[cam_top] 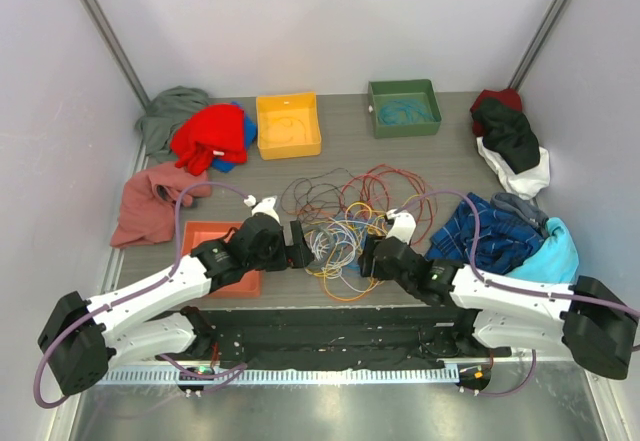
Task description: Untangle the cables
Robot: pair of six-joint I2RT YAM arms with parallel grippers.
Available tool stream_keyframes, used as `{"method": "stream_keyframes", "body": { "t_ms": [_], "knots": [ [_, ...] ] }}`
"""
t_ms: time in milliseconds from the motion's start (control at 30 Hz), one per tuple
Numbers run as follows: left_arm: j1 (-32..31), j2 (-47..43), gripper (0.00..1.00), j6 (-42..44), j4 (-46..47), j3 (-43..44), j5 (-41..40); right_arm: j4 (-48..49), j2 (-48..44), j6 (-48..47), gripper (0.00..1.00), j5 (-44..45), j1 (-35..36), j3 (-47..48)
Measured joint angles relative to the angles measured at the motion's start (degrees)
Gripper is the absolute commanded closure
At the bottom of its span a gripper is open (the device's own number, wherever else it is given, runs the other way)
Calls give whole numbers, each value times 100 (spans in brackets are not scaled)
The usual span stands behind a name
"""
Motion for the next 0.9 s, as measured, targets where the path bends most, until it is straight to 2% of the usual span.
{"method": "stream_keyframes", "body": {
  "t_ms": [367, 433, 567, 633, 700, 833, 900],
  "knots": [
    [0, -28, 6, -2, -2, 0, 37, 400, 455, 339, 35, 133, 0, -225],
    [0, -31, 6, -2, -2, 0, 39, 466, 483, 348, 38, 157, 0, -227],
    [0, -31, 6, -4, -2, 0, 44, 568, 636, 350, 56, 160, 0, -229],
    [0, -31, 6, -4, -2, 0, 48, 627, 693, 369, 58, 157, 0, -264],
    [0, -31, 6, -4, -2, 0, 63, 691, 702, 372, 56, 153, 0, -308],
    [0, -31, 6, -7, -2, 0, 83, 848, 586, 374, 40, 120, 2, -424],
    [0, -31, 6, -9, 0, 0, 85, 868, 413, 348, 38, 105, 2, -476]
  ]
}}
